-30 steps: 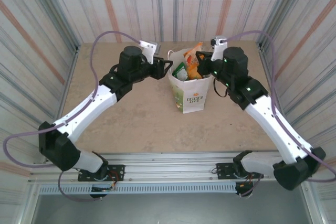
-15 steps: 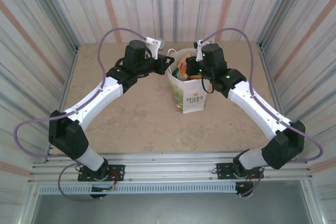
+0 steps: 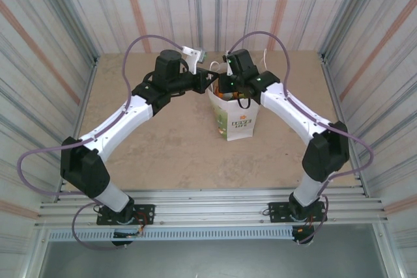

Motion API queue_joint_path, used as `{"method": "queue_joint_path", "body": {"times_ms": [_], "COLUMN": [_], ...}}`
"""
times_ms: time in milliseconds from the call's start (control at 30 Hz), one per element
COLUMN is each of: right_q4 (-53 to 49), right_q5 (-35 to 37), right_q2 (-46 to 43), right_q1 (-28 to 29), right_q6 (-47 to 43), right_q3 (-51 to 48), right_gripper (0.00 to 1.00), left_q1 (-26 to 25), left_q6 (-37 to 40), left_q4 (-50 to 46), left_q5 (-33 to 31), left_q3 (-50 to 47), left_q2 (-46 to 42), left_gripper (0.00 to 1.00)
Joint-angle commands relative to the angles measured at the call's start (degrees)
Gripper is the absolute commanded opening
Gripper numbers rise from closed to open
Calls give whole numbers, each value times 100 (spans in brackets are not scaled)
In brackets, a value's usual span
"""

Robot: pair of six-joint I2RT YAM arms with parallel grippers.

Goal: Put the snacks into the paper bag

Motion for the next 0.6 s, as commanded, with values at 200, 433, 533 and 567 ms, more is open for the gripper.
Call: {"method": "queue_joint_path", "body": {"times_ms": [200,433,533,567], "right_q4": [-1235,-1267,-900,-823], "right_q5": [1201,1181,852,814], "right_q2": [308,-528,-1127,-1310], "right_q1": [-132,-172,-175,-183], "right_q6": [-327,-522,-484,-465], "right_q3": [689,576,183,63], "right_gripper": [31,42,46,46], "left_q1": [30,30,24,27], "left_q6": [278,365,363,364], "left_q4": [-219,-327,-326,-336], "left_q5": [-26,-100,-128,-121], "left_q3": [213,213,204,204], "left_q2": [-186,-200,-193,-186], "left_gripper": [0,0,0,0]}}
